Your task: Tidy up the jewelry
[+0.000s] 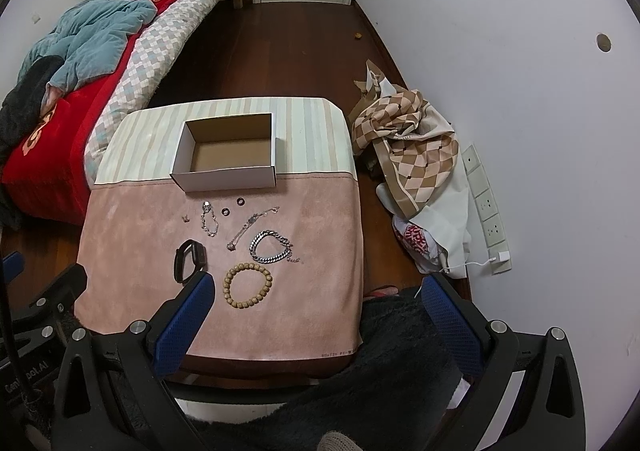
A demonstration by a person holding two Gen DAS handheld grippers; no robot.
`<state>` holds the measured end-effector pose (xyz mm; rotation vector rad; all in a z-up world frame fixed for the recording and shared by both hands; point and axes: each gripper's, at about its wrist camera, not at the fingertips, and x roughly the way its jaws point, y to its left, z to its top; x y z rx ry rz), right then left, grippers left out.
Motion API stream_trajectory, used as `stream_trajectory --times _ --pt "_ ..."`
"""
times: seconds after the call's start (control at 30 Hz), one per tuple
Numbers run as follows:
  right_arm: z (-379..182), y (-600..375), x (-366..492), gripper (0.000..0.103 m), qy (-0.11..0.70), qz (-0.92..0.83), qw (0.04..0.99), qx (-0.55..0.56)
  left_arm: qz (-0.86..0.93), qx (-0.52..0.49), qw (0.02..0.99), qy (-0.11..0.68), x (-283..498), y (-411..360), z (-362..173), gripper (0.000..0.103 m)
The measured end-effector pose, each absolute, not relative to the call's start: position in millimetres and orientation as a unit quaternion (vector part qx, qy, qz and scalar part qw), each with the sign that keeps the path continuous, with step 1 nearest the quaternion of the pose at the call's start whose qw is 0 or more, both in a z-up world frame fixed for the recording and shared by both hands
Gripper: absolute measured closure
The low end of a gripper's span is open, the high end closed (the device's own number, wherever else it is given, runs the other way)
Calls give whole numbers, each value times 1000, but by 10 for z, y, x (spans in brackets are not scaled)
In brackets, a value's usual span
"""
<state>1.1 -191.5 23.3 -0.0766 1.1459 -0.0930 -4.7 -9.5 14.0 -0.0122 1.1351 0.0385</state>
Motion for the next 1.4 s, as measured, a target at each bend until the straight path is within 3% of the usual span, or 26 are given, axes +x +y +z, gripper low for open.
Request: stream_trajectory --times 1.4 --pt "339 -1891 -10 0 533 -41 844 -43 20 -19 847 530 -52 -20 224 0"
